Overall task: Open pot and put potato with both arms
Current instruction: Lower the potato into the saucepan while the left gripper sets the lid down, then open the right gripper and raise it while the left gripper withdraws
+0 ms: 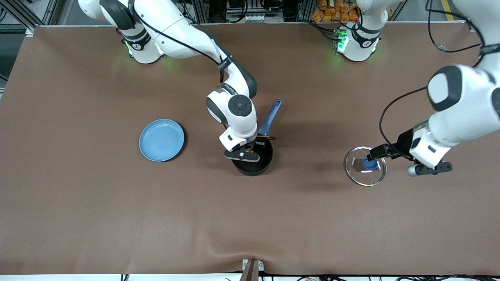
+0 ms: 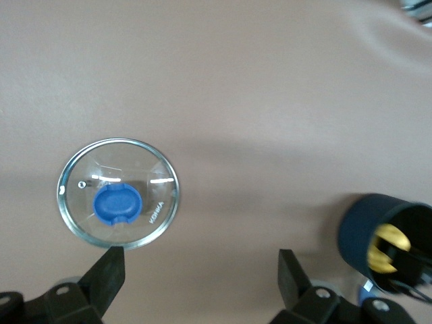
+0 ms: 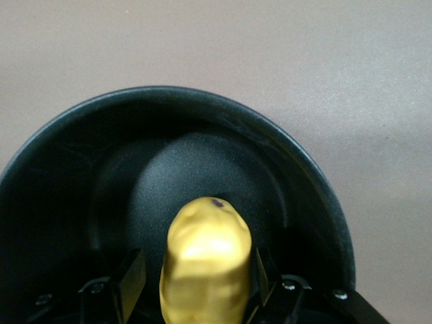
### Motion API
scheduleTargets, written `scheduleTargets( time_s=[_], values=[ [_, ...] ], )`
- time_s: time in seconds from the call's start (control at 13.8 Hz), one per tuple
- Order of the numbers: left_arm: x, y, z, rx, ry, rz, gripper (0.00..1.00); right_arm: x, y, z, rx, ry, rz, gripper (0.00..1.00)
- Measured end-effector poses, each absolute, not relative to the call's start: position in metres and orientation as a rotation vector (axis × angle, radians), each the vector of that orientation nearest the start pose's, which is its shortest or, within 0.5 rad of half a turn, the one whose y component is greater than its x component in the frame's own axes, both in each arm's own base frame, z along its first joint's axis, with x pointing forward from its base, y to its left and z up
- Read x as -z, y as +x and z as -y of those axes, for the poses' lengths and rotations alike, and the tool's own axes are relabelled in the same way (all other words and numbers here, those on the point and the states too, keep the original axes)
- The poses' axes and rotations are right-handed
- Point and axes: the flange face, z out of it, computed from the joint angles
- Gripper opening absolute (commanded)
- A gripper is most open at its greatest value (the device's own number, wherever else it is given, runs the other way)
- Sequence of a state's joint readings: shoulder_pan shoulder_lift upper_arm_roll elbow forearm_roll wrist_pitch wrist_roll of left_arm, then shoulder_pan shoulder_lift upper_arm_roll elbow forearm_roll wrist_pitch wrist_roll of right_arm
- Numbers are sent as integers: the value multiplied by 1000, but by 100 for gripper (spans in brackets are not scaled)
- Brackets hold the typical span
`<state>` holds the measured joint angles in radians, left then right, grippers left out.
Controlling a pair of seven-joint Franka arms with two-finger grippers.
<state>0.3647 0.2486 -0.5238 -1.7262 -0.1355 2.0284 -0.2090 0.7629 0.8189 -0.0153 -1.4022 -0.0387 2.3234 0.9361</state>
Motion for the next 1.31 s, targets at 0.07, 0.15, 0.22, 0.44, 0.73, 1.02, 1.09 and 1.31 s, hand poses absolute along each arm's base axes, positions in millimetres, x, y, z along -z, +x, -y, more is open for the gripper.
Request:
scheduleTargets(
  time_s=[0.07,0.15,0.22,0.44,0.73,1.02,1.09,1.31],
  values=[
    [-491,622,88,75,-3378,181,100,-227,544,-505,158,-3075,-245,73],
    [-518,615,90,92,-3350,155,100,-231,547,-506,170,-3069,-247,72],
    [-542,606,90,110,-3313,131,100,-239,550,-507,183,-3060,-249,71],
    [-597,580,93,131,-3240,97,100,-283,558,-500,168,-3079,-279,69],
    [-619,572,90,105,-3214,90,100,-413,573,-448,132,-3094,-311,75],
    [-636,564,103,114,-3203,47,100,-543,565,-359,59,-3103,-231,100],
    [-640,560,105,108,-3196,42,100,-569,563,-331,43,-3108,-189,100],
    [-642,552,103,54,-3180,47,100,-628,556,-242,36,-3119,-5,100]
  ],
)
